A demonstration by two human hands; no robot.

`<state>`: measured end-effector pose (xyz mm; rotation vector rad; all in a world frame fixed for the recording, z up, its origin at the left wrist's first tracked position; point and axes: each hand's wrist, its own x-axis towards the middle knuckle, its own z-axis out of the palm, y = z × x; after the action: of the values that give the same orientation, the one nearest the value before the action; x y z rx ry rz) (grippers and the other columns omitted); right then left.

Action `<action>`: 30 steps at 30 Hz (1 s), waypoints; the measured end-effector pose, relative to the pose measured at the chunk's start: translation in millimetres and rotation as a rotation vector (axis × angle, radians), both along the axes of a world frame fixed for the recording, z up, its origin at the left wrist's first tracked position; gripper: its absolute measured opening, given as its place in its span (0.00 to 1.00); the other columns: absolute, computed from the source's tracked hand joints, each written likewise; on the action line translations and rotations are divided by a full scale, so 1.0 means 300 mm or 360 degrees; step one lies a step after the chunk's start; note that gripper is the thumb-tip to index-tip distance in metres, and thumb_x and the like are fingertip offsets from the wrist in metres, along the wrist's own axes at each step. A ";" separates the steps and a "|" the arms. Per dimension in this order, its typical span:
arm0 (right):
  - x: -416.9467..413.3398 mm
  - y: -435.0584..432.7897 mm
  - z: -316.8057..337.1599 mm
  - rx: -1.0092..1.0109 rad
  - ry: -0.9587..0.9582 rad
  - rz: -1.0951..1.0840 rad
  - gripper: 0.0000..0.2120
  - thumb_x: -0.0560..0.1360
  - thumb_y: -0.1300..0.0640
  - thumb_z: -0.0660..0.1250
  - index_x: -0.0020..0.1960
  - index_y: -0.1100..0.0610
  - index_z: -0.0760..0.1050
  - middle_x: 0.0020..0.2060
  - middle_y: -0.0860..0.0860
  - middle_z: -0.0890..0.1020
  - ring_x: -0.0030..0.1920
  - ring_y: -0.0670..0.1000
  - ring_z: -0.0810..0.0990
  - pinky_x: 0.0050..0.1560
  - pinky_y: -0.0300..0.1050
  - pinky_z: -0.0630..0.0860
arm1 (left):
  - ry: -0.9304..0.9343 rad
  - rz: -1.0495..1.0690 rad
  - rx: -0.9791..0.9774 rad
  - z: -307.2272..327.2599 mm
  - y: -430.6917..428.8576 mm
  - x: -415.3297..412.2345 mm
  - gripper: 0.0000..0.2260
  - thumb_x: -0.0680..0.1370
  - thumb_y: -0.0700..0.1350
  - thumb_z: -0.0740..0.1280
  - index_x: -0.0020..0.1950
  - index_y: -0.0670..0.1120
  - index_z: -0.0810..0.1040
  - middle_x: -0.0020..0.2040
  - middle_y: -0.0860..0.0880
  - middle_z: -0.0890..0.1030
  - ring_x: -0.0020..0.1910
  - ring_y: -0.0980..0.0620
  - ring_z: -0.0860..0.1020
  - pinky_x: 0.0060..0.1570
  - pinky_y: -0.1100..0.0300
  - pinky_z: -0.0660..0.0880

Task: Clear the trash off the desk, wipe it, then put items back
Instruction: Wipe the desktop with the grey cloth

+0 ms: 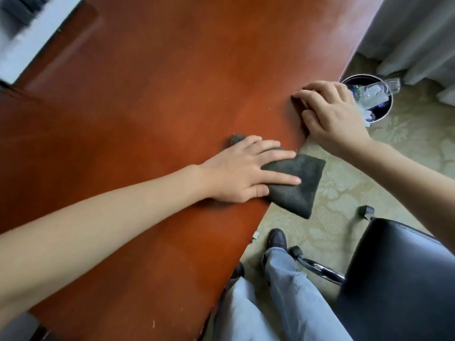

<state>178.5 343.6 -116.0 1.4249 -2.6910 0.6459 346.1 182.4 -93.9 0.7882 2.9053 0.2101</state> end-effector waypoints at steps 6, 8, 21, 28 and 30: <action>0.021 -0.007 0.009 0.0048 0.0000 -0.0056 0.19 0.76 0.54 0.56 0.64 0.56 0.71 0.62 0.55 0.73 0.62 0.60 0.68 0.65 0.54 0.60 | -0.0094 -0.0349 -0.0049 0.008 -0.005 0.182 0.22 0.77 0.54 0.55 0.71 0.60 0.65 0.73 0.47 0.65 0.71 0.44 0.60 0.69 0.48 0.52; 0.048 -0.010 0.012 0.0084 -0.0004 -0.0118 0.20 0.75 0.53 0.55 0.65 0.56 0.70 0.63 0.56 0.72 0.64 0.60 0.67 0.66 0.54 0.59 | -0.0118 -0.0351 -0.0049 0.009 -0.003 0.257 0.22 0.76 0.55 0.56 0.71 0.60 0.66 0.73 0.47 0.65 0.71 0.44 0.60 0.69 0.48 0.52; 0.469 0.067 0.022 0.0225 -0.0041 -0.0105 0.28 0.73 0.47 0.48 0.69 0.56 0.67 0.68 0.56 0.68 0.67 0.59 0.63 0.69 0.56 0.58 | -0.0147 -0.0274 -0.0015 0.017 0.058 0.776 0.20 0.77 0.55 0.56 0.70 0.62 0.65 0.73 0.49 0.64 0.72 0.45 0.58 0.71 0.50 0.46; 0.572 0.086 0.004 0.0086 -0.0109 -0.0221 0.23 0.76 0.53 0.54 0.70 0.58 0.66 0.69 0.58 0.66 0.69 0.60 0.61 0.70 0.56 0.58 | -0.0157 -0.0230 0.0069 0.003 0.081 1.056 0.20 0.77 0.55 0.57 0.70 0.62 0.65 0.73 0.51 0.60 0.72 0.45 0.59 0.71 0.49 0.47; 0.603 0.093 0.006 0.0057 -0.0131 -0.0240 0.21 0.78 0.56 0.56 0.70 0.58 0.65 0.69 0.58 0.66 0.69 0.60 0.60 0.70 0.56 0.58 | -0.0159 -0.0265 0.0056 0.003 0.089 1.124 0.20 0.77 0.55 0.57 0.69 0.62 0.65 0.73 0.51 0.60 0.71 0.45 0.60 0.70 0.49 0.49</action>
<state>359.5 371.5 -114.1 1.2121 -2.8522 0.6627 683.2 209.0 -93.0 0.9898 2.7330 0.2753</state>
